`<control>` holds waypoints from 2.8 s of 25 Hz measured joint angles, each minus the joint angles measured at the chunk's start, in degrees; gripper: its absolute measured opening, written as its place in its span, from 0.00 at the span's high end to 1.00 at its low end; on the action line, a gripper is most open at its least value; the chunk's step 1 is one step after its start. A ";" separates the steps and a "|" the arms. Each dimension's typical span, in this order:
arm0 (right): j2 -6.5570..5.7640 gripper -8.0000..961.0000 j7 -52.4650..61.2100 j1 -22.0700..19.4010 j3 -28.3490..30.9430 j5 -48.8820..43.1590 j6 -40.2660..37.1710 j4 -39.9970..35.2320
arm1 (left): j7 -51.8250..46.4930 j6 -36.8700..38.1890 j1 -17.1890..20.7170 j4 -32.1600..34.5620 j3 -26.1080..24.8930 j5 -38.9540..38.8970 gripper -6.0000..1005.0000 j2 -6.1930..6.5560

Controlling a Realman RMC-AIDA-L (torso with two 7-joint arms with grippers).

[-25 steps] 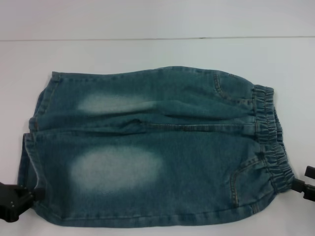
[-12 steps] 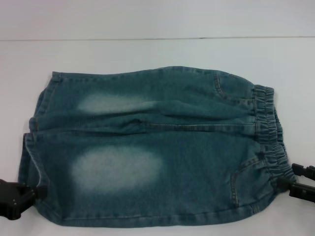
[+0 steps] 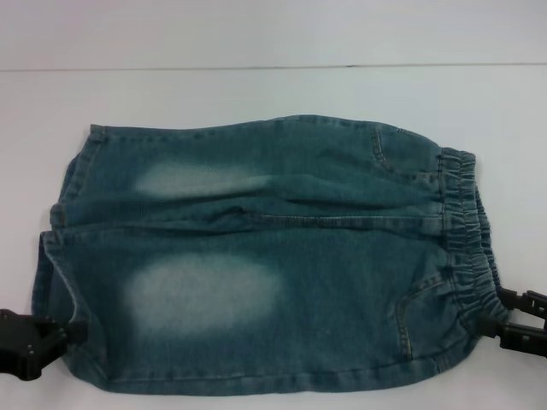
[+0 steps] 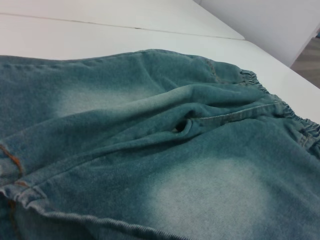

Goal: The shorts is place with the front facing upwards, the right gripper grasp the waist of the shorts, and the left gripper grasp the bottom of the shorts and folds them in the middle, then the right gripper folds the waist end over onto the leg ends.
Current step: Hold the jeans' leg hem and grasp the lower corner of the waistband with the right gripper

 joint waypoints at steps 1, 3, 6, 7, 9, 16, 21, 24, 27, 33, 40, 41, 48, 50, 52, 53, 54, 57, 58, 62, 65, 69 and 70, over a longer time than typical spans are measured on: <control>-0.13 0.02 0.16 -0.04 -0.04 -0.05 0.00 -0.02 | 0.00 0.00 0.00 -0.08 0.06 0.00 0.98 0.00; -0.48 0.02 0.81 -0.27 0.01 -0.56 0.47 -0.06 | 0.00 0.00 0.01 -0.26 0.13 -0.02 0.98 0.00; -0.86 0.02 1.54 -0.48 0.26 -1.12 1.02 -0.12 | 0.00 0.00 0.06 -0.51 0.22 -0.03 0.98 -0.05; -0.92 0.02 1.75 -0.44 0.22 -1.17 1.05 -0.12 | 0.00 0.00 0.07 -0.60 0.26 -0.03 0.98 -0.07; -0.99 0.02 2.28 -0.22 -0.05 -1.24 1.07 -0.14 | 0.00 0.00 0.08 -0.81 0.32 0.01 0.98 -0.08; -1.03 0.02 4.18 1.31 -0.21 -4.12 1.43 -0.14 | 0.17 0.00 0.10 -1.01 0.34 0.00 0.98 -0.09; -0.95 0.02 4.02 2.16 -0.02 -4.20 0.45 -0.23 | 0.04 0.06 0.10 -1.45 0.89 0.07 0.98 -0.17; -1.04 0.03 4.17 2.42 -0.02 -4.18 0.13 -0.23 | 0.02 0.04 0.10 -1.75 1.08 0.02 0.98 -0.18; -1.07 0.03 4.08 2.58 0.04 -4.07 -0.28 -0.23 | 0.01 0.00 0.07 -1.82 1.15 0.00 0.98 -0.18; -0.94 0.13 3.92 3.07 -0.22 -4.16 0.20 -0.23 | 0.00 -0.30 0.01 -2.44 1.73 -0.04 0.98 -0.18; -0.96 0.26 6.03 2.63 -0.32 -4.45 0.81 -2.52 | 0.00 -0.33 -0.21 -2.52 1.84 -0.04 0.98 -0.18; -0.81 0.26 6.54 2.56 -0.32 -4.67 1.08 -3.11 | 0.00 -0.33 -0.33 -2.56 1.87 -0.04 0.98 -0.18; -0.20 0.25 8.30 3.29 -0.43 -7.75 2.43 -4.31 | 0.01 -0.60 -0.51 -3.25 2.39 -0.03 0.98 -0.18; 0.05 0.25 8.31 3.37 -0.46 -8.11 2.47 -4.50 | 0.02 -0.65 -0.49 -3.25 2.39 -0.03 0.98 -0.18; 0.17 0.26 8.27 3.41 -0.46 -8.13 2.17 -4.54 | 0.02 -0.67 -0.48 -3.25 2.38 -0.03 0.98 -0.18; 0.19 0.26 8.20 3.43 -0.46 -8.13 1.87 -4.55 | 0.03 -0.67 -0.47 -3.25 2.39 -0.03 0.98 -0.18; 0.19 0.26 8.14 3.45 -0.46 -8.13 1.69 -4.56 | 0.03 -0.66 -0.47 -3.25 2.38 -0.03 0.98 -0.18; 0.09 0.26 7.98 3.45 -0.45 -8.03 0.99 -4.70 | 0.04 -0.59 -0.45 -3.24 2.38 -0.03 0.98 -0.18; 0.04 0.26 7.89 3.45 -0.44 -8.03 0.88 -4.75 | 0.05 -0.59 -0.44 -3.24 2.38 -0.03 0.98 -0.18; 0.15 0.28 7.59 3.31 -0.43 -8.18 1.91 -5.69 | 0.13 -0.57 -0.43 -3.23 2.39 -0.03 0.98 -0.18; 0.64 0.31 7.44 2.96 -0.43 -8.22 3.86 -6.72 | 0.25 -0.52 -0.43 -3.36 2.38 -0.03 0.98 -0.18; 0.80 0.46 7.33 3.01 -0.42 -8.22 3.94 -6.90 | 0.41 -0.41 -0.43 -3.69 2.38 -0.05 0.98 -0.18; 0.80 0.49 7.20 3.05 -0.38 -8.19 3.54 -6.90 | 0.42 -0.34 -0.44 -3.71 2.38 -0.09 0.98 -0.18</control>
